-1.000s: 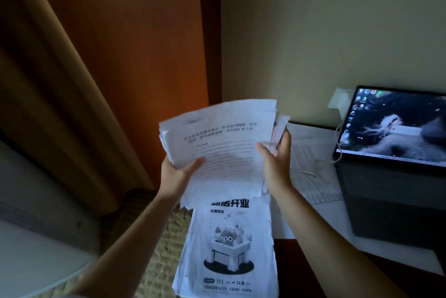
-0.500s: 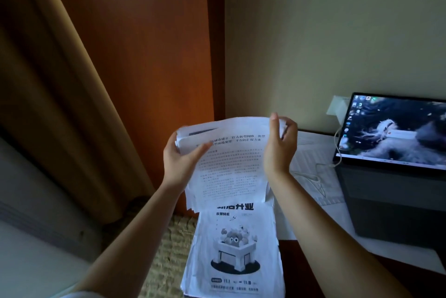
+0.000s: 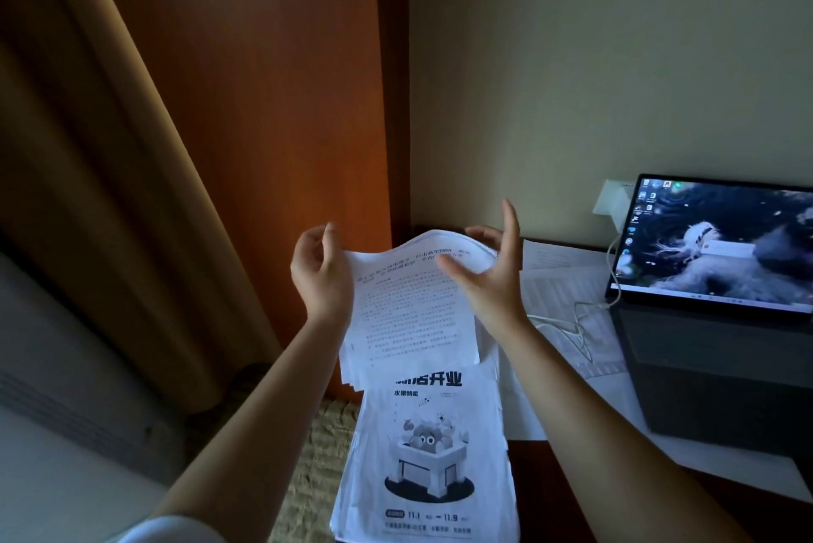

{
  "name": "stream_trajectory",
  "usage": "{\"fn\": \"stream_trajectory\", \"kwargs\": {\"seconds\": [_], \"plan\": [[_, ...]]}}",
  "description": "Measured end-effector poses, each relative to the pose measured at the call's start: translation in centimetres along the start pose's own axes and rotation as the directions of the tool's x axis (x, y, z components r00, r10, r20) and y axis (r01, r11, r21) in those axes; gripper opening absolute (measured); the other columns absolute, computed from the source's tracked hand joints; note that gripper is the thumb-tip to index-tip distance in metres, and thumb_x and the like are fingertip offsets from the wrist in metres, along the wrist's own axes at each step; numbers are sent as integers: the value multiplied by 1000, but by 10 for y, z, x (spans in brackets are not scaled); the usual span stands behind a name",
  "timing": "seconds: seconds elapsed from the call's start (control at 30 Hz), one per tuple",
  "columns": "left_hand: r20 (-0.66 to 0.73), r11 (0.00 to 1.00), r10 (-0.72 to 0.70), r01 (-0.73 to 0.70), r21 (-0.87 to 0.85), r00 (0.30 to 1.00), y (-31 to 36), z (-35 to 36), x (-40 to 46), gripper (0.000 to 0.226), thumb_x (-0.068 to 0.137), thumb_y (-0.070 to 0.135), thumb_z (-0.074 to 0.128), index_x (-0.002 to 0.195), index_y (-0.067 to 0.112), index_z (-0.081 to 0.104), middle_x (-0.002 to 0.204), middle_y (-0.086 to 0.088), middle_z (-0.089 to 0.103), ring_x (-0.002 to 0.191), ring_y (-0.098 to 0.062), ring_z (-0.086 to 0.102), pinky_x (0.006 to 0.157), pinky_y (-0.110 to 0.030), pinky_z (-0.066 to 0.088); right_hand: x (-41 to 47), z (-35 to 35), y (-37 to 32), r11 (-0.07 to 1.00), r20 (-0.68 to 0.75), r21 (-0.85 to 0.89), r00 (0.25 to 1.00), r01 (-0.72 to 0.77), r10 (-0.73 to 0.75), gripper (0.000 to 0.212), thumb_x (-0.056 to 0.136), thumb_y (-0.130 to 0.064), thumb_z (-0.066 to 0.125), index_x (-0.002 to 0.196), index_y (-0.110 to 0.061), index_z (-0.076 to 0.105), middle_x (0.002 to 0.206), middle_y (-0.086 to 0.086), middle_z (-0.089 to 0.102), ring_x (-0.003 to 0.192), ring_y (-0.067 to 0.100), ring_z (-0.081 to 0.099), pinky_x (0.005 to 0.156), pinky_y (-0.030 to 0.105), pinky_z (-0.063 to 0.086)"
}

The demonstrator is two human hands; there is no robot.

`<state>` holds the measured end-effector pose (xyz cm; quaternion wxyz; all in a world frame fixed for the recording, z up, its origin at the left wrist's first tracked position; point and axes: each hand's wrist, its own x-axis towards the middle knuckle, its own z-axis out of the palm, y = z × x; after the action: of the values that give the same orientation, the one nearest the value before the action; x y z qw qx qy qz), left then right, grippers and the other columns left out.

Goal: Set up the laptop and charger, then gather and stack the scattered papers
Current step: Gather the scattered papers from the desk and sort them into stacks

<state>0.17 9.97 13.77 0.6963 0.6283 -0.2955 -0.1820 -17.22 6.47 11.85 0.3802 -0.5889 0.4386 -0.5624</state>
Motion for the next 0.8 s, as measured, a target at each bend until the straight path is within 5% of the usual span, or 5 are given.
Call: {"fn": "stream_trajectory", "kwargs": {"seconds": [0.17,0.27,0.33,0.67,0.8], "plan": [[-81,996,-82,78,-47,993,2,1,6,26,90,35,62,73,19,50,64,7,48,54,-3,41,48,-7,37,2,-11,13,978,-24,52,979,-202,204,81,75,-4,77,136,-35,34,95,-7,66,81,-10,61,70,4,43],[-29,996,-50,48,-73,998,7,-1,7,21,91,35,59,87,17,50,74,8,49,66,-3,47,61,-11,40,7,-16,12,961,10,-9,961,-277,277,14,78,-15,76,83,-19,64,66,-8,56,49,-5,48,57,22,39],[98,999,-3,8,-48,995,6,-6,6,20,93,27,57,108,18,48,91,9,54,86,-7,56,75,-16,47,10,-18,10,967,-25,40,967,-253,254,24,81,-16,74,63,-16,58,56,-7,54,48,-2,46,54,23,38],[430,983,-131,173,-62,894,-2,-15,-8,27,71,6,79,91,16,65,88,2,71,78,-14,71,59,-24,56,12,-11,-19,977,-232,211,972,13,38,42,91,-16,63,56,-22,39,55,-9,38,56,5,33,53,19,29],[474,978,-175,208,-19,863,-15,-28,-19,25,71,5,79,91,14,67,88,0,73,78,-15,72,60,-26,57,-4,-17,-7,967,-160,244,980,-78,120,4,88,-16,66,88,-17,63,79,-13,64,76,-2,59,71,13,44]]}}
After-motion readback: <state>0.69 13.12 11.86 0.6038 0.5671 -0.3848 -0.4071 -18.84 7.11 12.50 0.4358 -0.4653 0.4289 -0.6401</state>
